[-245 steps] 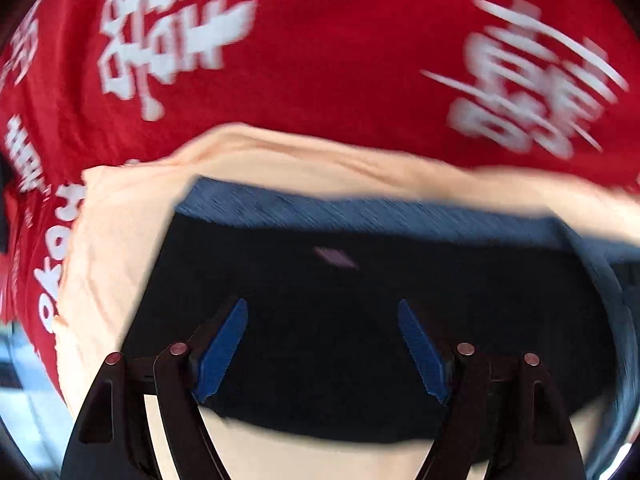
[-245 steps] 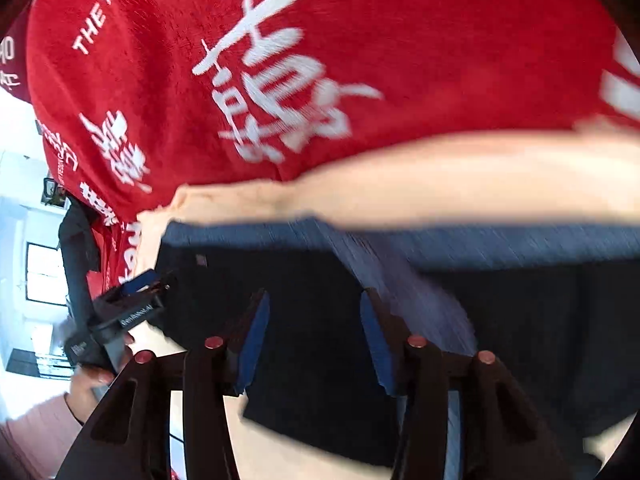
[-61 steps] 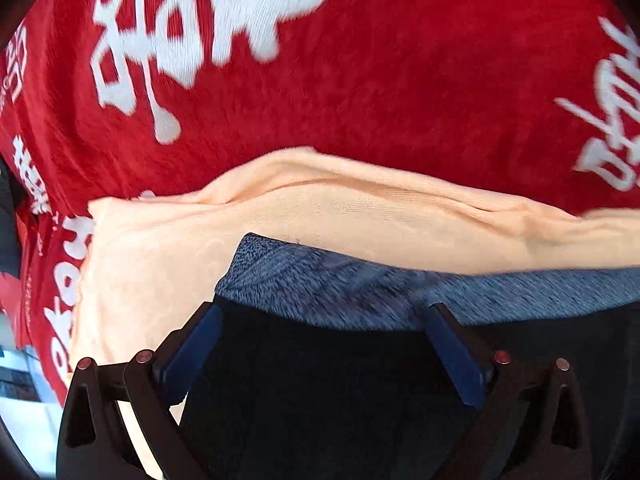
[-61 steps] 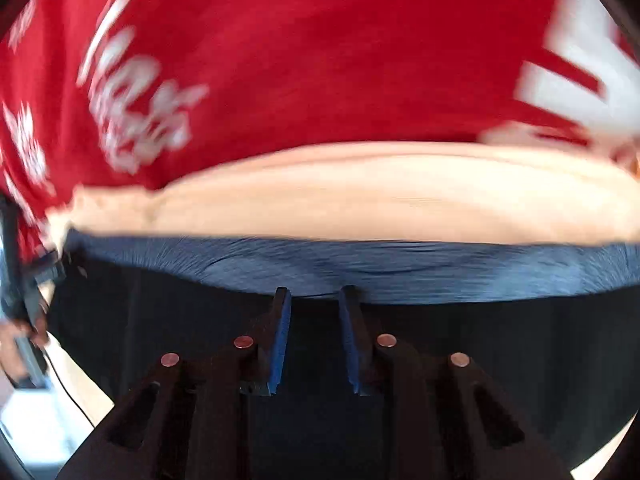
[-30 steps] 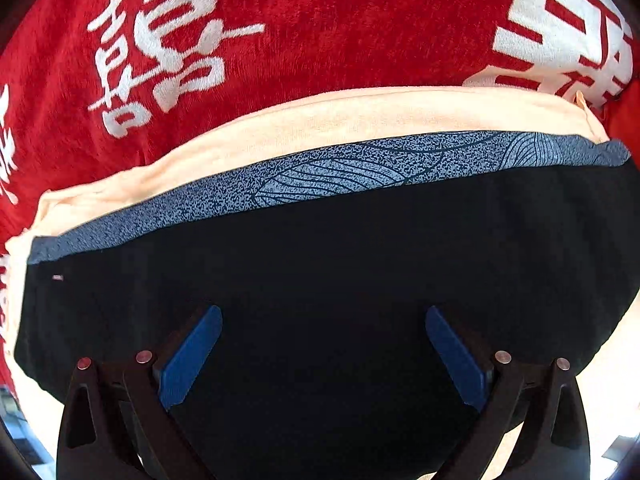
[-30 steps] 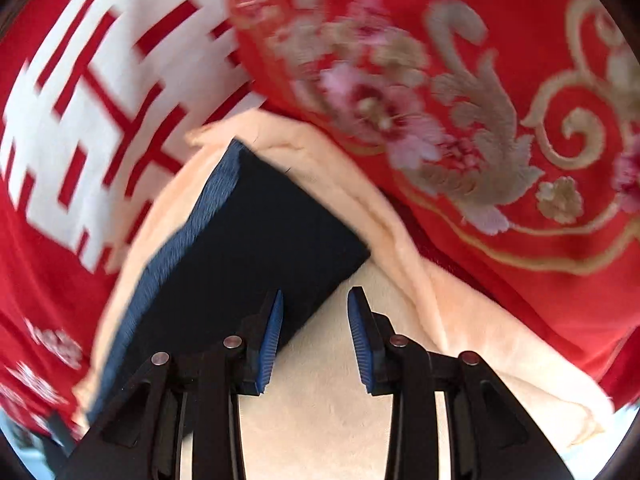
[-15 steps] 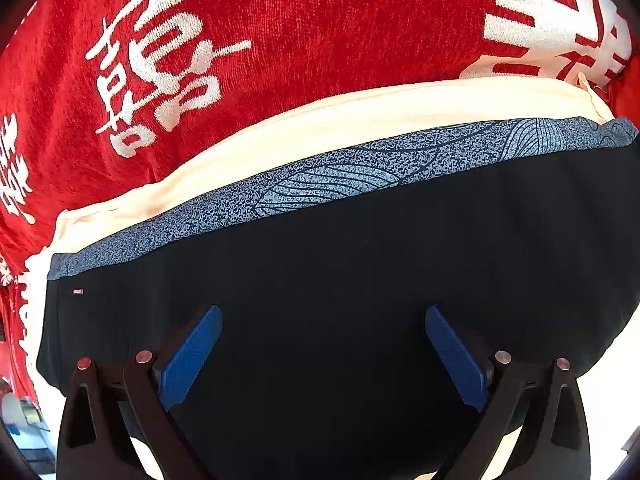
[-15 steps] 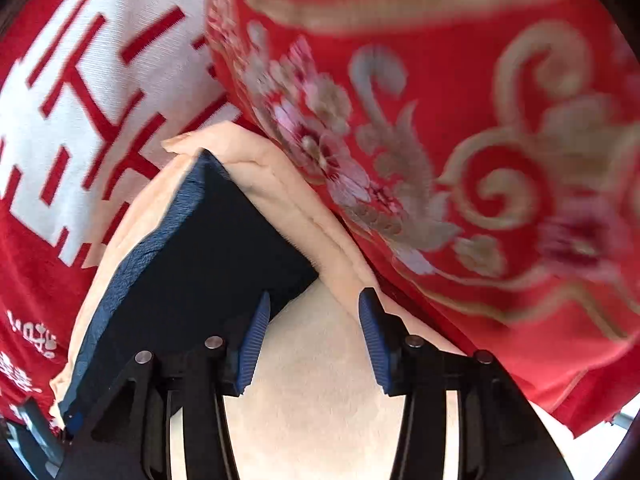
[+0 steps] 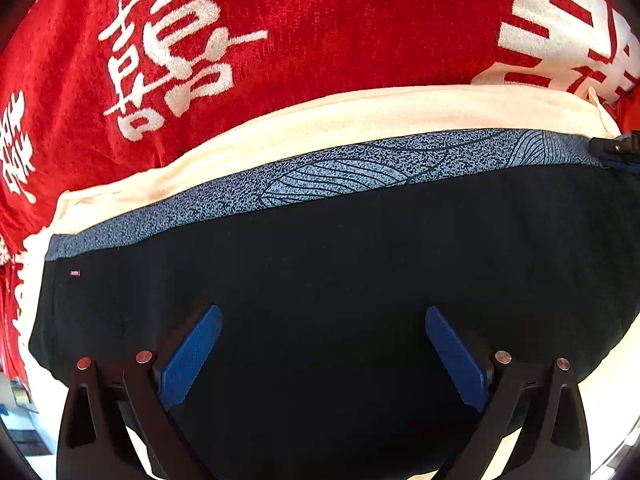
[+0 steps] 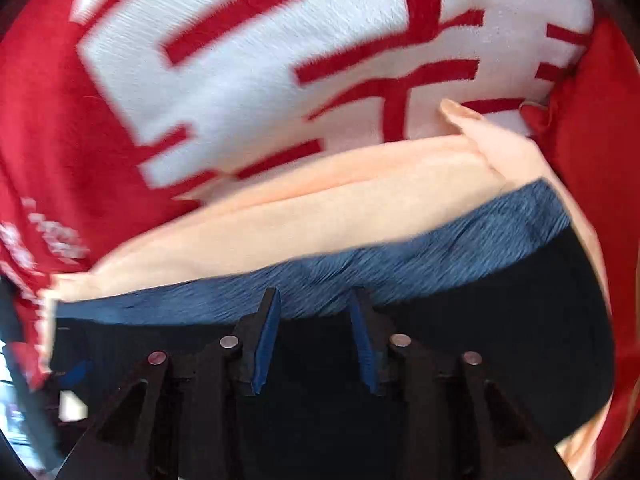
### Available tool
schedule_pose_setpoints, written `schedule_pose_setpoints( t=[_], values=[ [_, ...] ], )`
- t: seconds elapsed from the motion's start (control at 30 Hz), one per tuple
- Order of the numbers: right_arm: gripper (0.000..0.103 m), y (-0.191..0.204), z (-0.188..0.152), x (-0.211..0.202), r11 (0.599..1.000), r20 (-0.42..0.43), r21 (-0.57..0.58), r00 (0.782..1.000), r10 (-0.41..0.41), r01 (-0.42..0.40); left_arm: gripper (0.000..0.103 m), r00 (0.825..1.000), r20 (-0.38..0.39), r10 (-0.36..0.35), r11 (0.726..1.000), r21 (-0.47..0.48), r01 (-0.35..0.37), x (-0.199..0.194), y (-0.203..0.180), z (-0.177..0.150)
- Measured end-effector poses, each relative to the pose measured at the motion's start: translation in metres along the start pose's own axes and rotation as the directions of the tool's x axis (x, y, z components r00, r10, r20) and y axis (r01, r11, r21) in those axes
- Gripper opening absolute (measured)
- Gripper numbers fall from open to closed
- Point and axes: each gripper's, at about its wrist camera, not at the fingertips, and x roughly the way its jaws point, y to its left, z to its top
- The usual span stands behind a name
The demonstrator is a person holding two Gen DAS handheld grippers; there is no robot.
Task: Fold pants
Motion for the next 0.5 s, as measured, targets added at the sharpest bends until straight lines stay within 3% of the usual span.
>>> schedule_pose_setpoints(
  t=[0.13,0.2,0.3,0.33,0.4,0.5],
  values=[
    [0.027,-0.040,0.017,-0.010,0.980,0.033,0.146,0.990,-0.139,0.133,0.102,1.000,0.008,-0.020,1.000,-0.024,0.020,0.003,0.006,-0.004],
    [0.030,-0.054,0.017,-0.024,0.970,0.026,0.211,0.992,-0.125,0.117,0.102,1.000,-0.001,-0.028,0.999,-0.035,0.028,0.004,0.009,-0.005],
    [0.034,-0.048,0.000,-0.045,0.974,0.019,0.190,0.992,-0.126,0.121,0.102,0.999,-0.004,-0.032,0.999,-0.034,0.032,0.004,0.011,-0.007],
    [0.039,-0.044,-0.008,-0.049,0.977,0.015,0.186,0.993,-0.114,0.109,0.102,0.999,-0.005,-0.033,0.999,-0.031,0.033,0.004,0.012,-0.008],
    [0.047,-0.036,-0.033,-0.061,0.979,0.003,0.189,0.997,-0.081,0.079,0.102,0.999,-0.008,-0.036,0.999,-0.028,0.035,0.005,0.013,-0.008],
    [0.047,-0.021,-0.073,-0.072,0.980,-0.024,0.196,0.999,-0.031,0.035,0.102,0.999,-0.008,-0.039,0.999,-0.027,0.039,0.007,0.016,-0.008]
  ],
)
